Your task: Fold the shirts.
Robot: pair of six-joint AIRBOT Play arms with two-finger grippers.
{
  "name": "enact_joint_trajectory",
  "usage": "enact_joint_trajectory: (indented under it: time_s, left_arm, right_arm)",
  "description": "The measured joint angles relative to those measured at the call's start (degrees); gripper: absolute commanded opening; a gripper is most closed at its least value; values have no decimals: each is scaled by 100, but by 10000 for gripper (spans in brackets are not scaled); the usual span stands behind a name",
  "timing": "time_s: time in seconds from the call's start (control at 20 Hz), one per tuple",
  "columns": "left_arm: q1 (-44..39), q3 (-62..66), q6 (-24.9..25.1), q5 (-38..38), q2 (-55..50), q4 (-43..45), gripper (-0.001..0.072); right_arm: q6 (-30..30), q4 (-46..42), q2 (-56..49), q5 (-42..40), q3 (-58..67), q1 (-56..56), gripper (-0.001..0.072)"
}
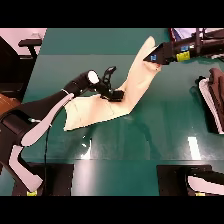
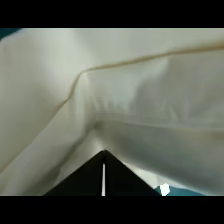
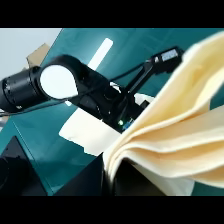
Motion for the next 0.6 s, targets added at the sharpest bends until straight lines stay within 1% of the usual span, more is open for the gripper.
enact_joint_trajectory:
  time_s: [0.15, 0.25, 0.35, 0.4, 0.45, 0.5, 0.55, 0.6]
  left_arm:
    - [442, 262, 2, -323, 400, 208, 26]
    - [883, 363, 2, -444, 879, 433, 26]
    - [1394, 413, 4, -518, 1460, 710, 26]
    - [1668, 428, 4, -549, 1781, 868, 26]
    - [1923, 439, 7, -566, 2076, 1040, 26]
    - [2181, 448, 9, -586, 2382, 1180, 26]
    - [2424, 452, 9, -608, 2671, 1305, 26]
    - [2640, 459, 13, -614, 2909, 1390, 26]
  right_arm:
    - [-7, 44, -22, -181, 11, 424, 17]
    - [-15, 61, -116, -396, 15, 828, 17]
    - [-160, 243, -326, -778, 15, 1384, 21]
    - [-310, 448, -492, -1034, 15, 1720, 120]
    - [-470, 654, -667, -1285, 20, 2046, 326]
    - [-664, 855, -887, -1574, 57, 2396, 478]
    - [-826, 957, -1119, -1746, 138, 2695, 535]
    - [-968, 1058, -1388, -1880, 275, 2981, 534]
